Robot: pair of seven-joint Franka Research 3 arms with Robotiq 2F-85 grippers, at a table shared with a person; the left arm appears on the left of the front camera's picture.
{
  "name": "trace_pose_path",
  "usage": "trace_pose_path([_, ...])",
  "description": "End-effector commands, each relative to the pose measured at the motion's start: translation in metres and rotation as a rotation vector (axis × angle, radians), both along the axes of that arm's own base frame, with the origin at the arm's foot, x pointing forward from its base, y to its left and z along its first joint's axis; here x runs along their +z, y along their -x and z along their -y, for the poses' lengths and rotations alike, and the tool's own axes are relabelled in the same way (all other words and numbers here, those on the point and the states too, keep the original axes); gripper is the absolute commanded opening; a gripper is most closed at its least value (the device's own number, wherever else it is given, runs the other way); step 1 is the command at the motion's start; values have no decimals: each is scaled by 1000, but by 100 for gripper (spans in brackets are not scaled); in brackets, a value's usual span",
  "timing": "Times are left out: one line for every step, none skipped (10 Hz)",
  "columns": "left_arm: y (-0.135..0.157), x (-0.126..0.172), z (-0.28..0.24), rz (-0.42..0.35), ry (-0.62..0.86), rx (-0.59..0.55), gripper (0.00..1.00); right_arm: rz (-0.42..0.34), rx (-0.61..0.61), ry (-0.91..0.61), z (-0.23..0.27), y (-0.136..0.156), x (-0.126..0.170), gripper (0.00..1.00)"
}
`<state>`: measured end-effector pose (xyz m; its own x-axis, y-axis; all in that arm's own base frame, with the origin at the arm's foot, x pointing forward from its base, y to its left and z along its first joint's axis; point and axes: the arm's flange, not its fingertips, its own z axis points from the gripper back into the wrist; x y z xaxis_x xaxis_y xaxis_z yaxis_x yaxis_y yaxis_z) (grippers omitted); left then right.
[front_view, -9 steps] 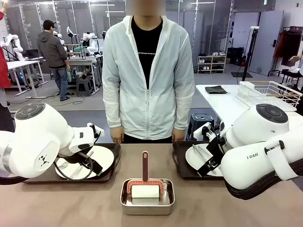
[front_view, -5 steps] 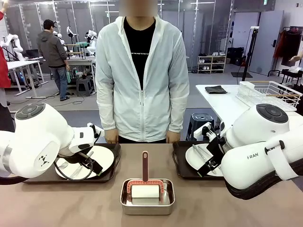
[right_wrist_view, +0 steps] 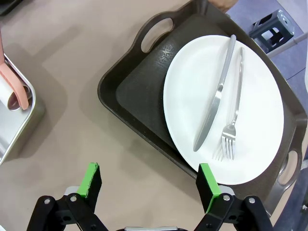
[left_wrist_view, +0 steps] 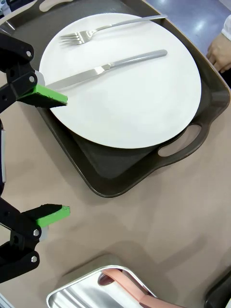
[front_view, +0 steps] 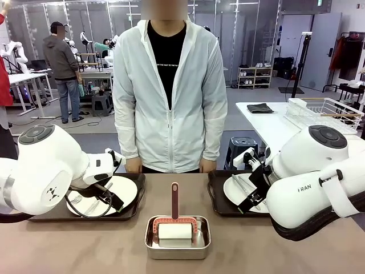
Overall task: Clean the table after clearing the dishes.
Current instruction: When the left (or right) Handle tray is removed, use the left hand (or right hand) to clean the left (or right) side of the table with the Lint Roller.
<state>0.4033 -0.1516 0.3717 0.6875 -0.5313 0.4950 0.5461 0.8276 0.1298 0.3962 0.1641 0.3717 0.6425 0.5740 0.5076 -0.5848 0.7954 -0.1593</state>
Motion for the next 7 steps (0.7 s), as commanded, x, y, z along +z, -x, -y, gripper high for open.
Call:
trace_pose_path([-6, 10, -8, 7, -13, -14, 100, -10, 23, -31, 0, -10, 15, 100])
trace_pose_path([-13, 22, -19, -4, 6, -9, 100, -25, 6, -51, -1, -23, 30, 100])
trace_pose_path([-20, 35, -24, -39, 1, -11, 100, -59, 4, -88, -2, -33, 42, 100])
trace_pose_path([-26, 49, -26, -91, 43, -31, 100, -89, -8, -116, -5, -40, 53, 100])
trace_pose_path([-30, 66, -30, -162, 108, -73, 100, -141, -23, -166, -5, -46, 68, 100])
trace_pose_path([-32, 84, -37, -237, 216, -120, 100, -204, -14, -237, -1, -47, 77, 100])
trace_pose_path([-33, 102, -55, -311, 371, -162, 100, -287, -27, -371, 11, -48, 89, 100])
